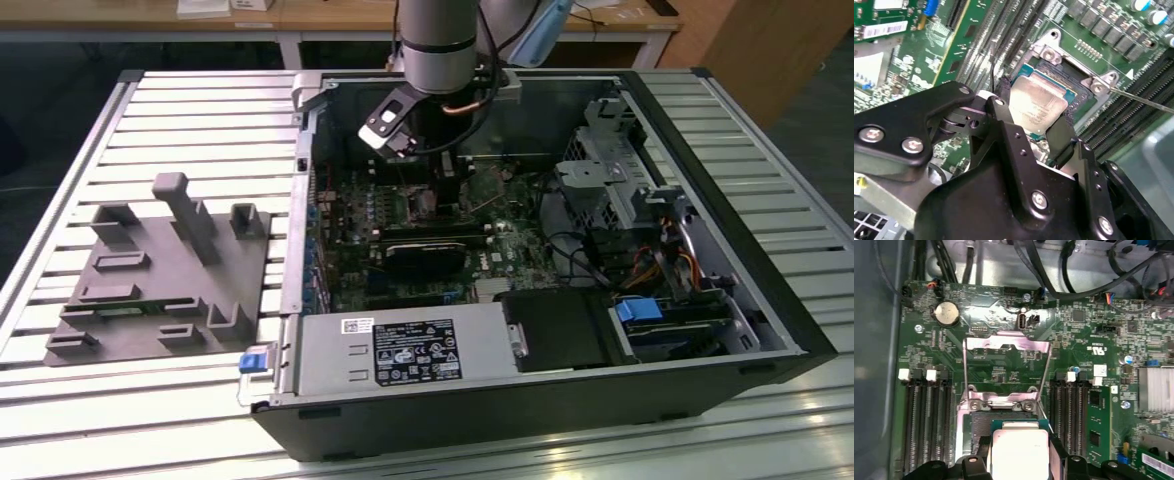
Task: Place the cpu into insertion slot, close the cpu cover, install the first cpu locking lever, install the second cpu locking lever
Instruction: 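Place the cpu into insertion slot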
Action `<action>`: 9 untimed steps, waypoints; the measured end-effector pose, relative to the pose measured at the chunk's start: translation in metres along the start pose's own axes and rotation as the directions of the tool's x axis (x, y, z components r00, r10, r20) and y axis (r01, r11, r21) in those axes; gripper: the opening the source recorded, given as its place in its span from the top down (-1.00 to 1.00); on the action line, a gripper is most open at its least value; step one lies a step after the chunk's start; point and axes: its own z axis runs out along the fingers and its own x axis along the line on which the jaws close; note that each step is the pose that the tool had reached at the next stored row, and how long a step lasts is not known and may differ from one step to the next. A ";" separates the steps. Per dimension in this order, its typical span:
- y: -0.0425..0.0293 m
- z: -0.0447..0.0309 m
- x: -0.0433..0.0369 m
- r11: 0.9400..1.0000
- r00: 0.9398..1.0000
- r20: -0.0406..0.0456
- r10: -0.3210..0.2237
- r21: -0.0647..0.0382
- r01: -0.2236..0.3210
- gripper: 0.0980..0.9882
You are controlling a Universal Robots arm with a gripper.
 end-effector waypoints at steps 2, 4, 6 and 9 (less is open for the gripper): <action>0.0000 0.0000 0.0002 1.000 1.000 -0.018 0.001 0.000 -0.001 0.00; 0.0001 0.0002 0.0004 1.000 1.000 -0.021 0.002 0.000 -0.002 0.00; 0.0001 0.0002 0.0004 1.000 1.000 -0.021 0.002 0.000 -0.002 0.00; 0.0000 0.0001 0.0003 1.000 1.000 -0.023 0.002 0.000 -0.002 0.00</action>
